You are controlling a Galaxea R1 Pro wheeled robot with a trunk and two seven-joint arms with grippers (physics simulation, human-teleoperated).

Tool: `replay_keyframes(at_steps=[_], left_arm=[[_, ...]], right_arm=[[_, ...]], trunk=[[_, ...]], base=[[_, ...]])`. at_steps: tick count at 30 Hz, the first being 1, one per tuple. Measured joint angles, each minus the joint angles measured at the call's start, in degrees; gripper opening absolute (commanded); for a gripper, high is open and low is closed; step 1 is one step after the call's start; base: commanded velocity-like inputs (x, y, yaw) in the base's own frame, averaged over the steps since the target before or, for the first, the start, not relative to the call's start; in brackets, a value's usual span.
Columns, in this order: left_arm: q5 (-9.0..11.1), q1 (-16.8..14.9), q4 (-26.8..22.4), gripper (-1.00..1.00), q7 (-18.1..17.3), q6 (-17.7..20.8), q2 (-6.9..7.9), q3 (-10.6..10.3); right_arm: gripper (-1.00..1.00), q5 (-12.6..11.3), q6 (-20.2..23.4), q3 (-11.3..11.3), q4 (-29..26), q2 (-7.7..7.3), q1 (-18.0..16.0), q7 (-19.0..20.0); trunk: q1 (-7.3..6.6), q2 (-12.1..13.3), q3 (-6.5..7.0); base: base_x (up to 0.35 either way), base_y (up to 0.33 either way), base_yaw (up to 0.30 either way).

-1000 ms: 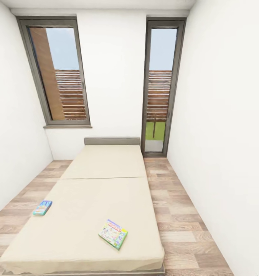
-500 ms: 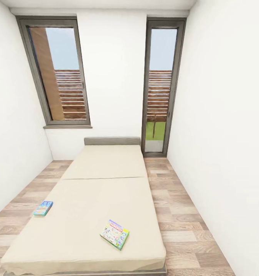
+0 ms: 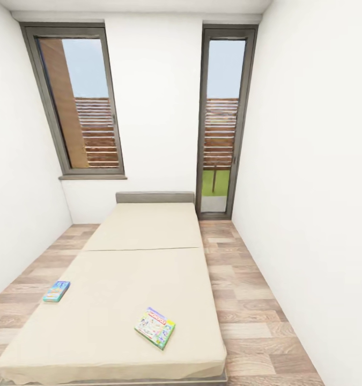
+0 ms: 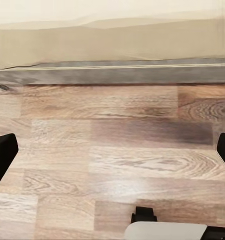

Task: Put all the toys in the child's room - the three board games (two on the bed and one on the table), the two jigsaw puzzles on the table, and the tennis ball on the table - inside the toy box on the table in the child's room.

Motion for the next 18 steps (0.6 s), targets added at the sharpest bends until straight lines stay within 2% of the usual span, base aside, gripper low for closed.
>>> replay_keyframes(at_steps=[8,18], left_arm=[[0.04,0.00,0.00,1.00,0.01,0.00,0.00,0.03],[0.04,0.00,0.02,1.00,0.07,-0.04,-0.01,0.04]], right_arm=[[1.00,-0.01,-0.03,-0.07,0.00,0.00,0.00,-0.02],[1.00,-0.03,-0.05,-0.26,-0.01,0.12,0.00,-0.23]], trunk=[[0.00,0.00,0.00],[0.00,0.00,0.00]], base=[[0.000,-0.071,0.000],[0.000,-0.127,0.000]])
